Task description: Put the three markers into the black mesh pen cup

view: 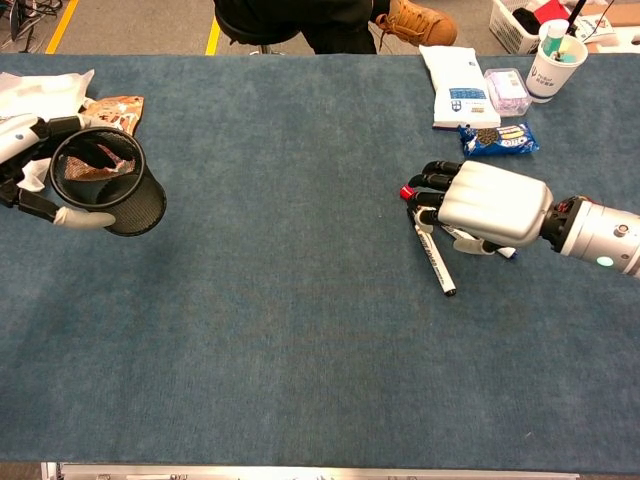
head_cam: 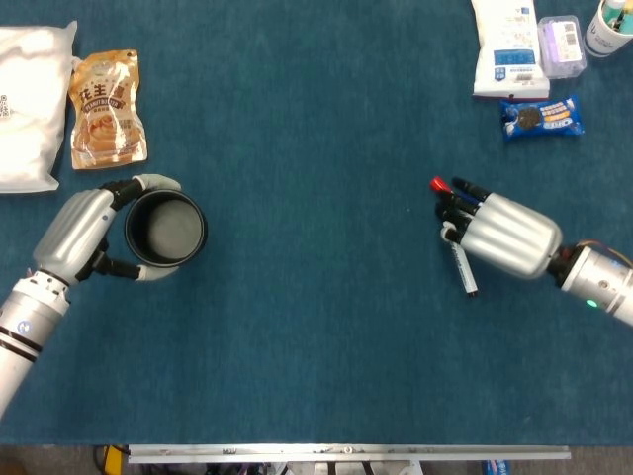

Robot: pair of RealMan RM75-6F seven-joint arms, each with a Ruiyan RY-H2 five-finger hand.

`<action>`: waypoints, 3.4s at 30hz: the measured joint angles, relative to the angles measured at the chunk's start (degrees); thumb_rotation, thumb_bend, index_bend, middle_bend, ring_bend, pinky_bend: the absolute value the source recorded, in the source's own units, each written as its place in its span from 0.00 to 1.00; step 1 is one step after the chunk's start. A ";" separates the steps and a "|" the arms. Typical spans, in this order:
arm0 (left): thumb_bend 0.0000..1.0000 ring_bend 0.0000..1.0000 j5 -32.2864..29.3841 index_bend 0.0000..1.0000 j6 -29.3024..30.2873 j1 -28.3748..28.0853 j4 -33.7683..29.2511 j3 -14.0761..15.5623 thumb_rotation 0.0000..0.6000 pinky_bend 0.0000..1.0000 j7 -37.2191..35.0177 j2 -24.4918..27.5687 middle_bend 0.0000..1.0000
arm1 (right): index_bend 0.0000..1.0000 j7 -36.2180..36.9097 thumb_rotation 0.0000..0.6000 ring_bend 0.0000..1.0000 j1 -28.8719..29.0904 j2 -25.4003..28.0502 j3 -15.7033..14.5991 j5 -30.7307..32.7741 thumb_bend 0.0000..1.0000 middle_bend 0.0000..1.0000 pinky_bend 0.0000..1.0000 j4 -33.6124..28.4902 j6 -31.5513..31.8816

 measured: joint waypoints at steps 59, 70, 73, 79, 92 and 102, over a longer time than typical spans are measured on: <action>0.14 0.35 -0.30 0.24 -0.18 0.65 -0.11 -0.09 1.00 0.27 -2.18 1.27 0.40 | 0.67 6.06 1.00 0.16 -1.33 -5.65 -1.86 -1.86 0.28 0.32 0.15 8.34 7.17; 0.14 0.35 -1.46 0.24 -5.33 -2.86 0.22 -1.35 1.00 0.27 -1.81 0.09 0.40 | 0.69 12.27 1.00 0.16 0.23 -0.37 6.34 6.21 0.28 0.33 0.15 -9.76 8.13; 0.14 0.35 -1.99 0.24 -6.96 -3.98 0.13 -1.73 1.00 0.27 -1.44 -0.35 0.40 | 0.69 14.53 1.00 0.16 0.95 0.95 8.80 8.94 0.28 0.33 0.15 -15.95 7.23; 0.14 0.35 -3.45 0.24 -9.55 -6.04 0.12 -2.76 1.00 0.27 -0.54 -1.63 0.40 | 0.68 19.21 1.00 0.16 2.89 2.35 13.41 13.76 0.28 0.33 0.15 -26.99 4.23; 0.14 0.35 -6.18 0.24 -12.98 -9.06 1.19 -4.39 1.00 0.27 1.15 -4.70 0.40 | 0.69 29.04 1.00 0.16 6.78 0.83 21.99 24.97 0.28 0.33 0.15 -41.13 -2.85; 0.14 0.35 -7.39 0.24 -13.04 -9.89 0.42 -5.24 1.00 0.27 2.83 -5.64 0.40 | 0.69 29.87 1.00 0.16 8.81 -3.85 24.50 29.42 0.28 0.33 0.15 -42.59 -6.08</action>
